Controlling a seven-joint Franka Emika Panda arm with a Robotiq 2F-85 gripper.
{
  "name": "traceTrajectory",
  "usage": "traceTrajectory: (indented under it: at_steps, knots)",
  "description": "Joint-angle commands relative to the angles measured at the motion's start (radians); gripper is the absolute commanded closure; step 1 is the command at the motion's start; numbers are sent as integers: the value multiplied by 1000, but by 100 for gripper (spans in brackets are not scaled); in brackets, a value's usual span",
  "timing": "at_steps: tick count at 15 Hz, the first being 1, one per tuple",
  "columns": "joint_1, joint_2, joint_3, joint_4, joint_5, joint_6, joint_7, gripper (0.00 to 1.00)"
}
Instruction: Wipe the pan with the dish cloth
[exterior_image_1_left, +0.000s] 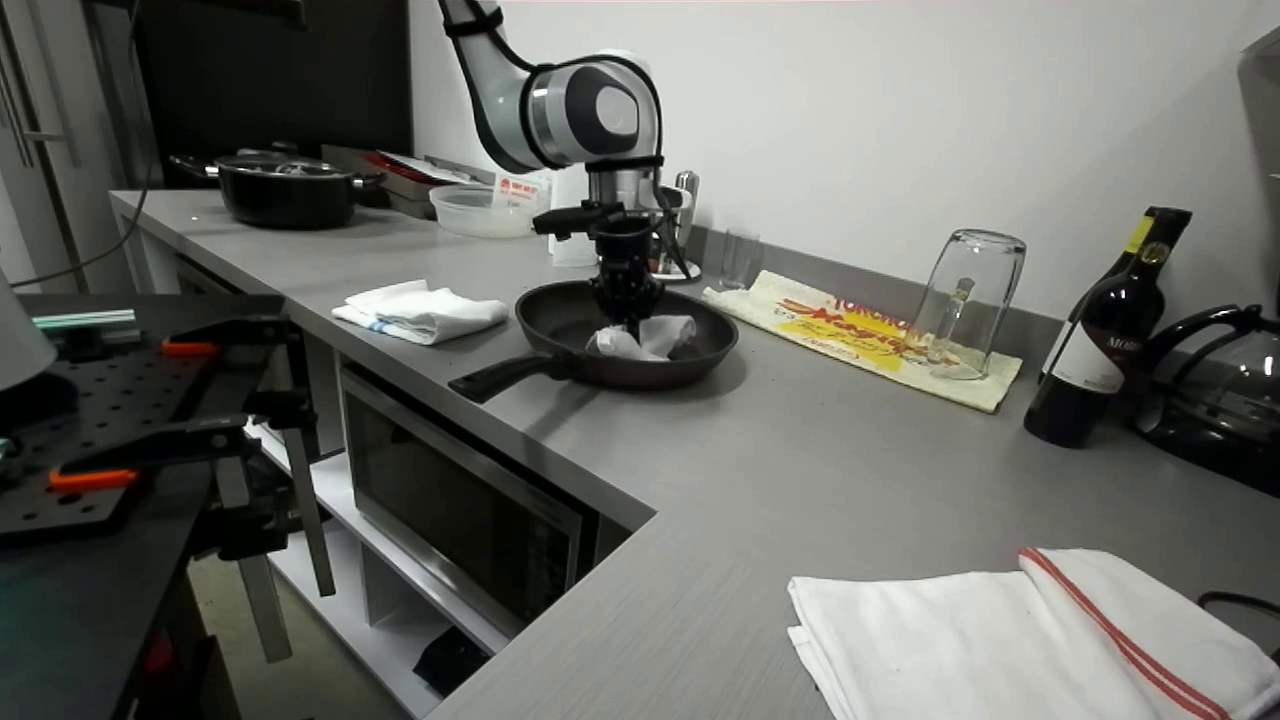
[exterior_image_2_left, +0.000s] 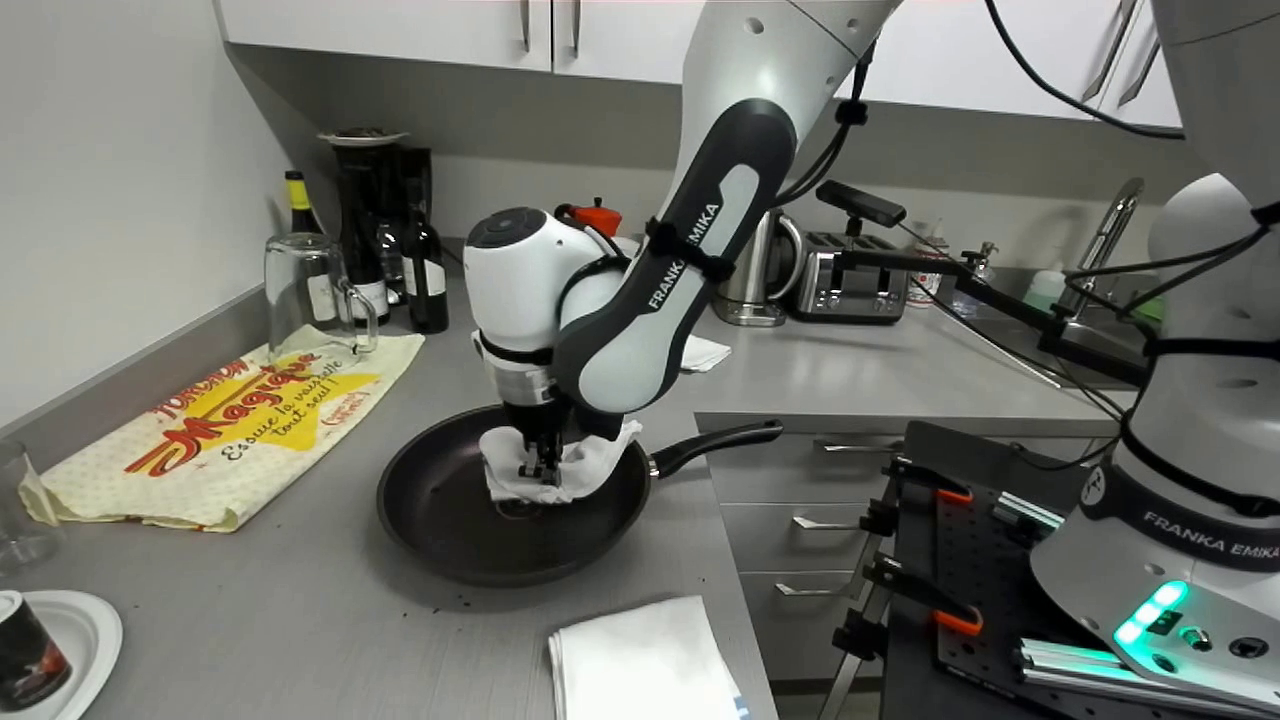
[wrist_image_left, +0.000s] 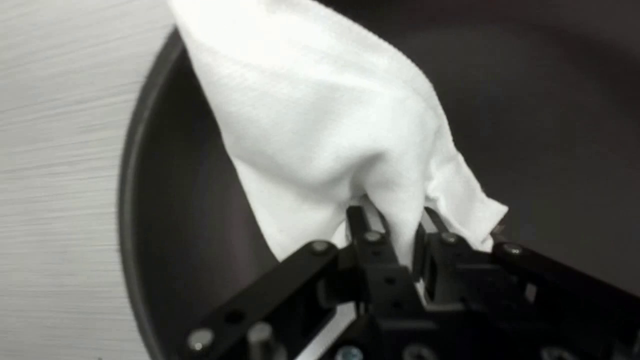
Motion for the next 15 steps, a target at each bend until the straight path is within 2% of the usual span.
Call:
traceTrajectory:
  at_steps: [1, 6, 8, 11, 13, 15]
  knots:
    - [23, 115, -96, 86, -96, 23, 99, 96]
    - [67, 121, -174, 131, -195, 11, 186, 96]
    - [120, 102, -230, 140, -278, 3, 236, 96]
    - [165, 32, -264, 131, -400, -32, 317, 96]
    - [175, -51, -245, 105, -446, -76, 368, 96]
    - [155, -164, -166, 57, -434, -135, 377, 96]
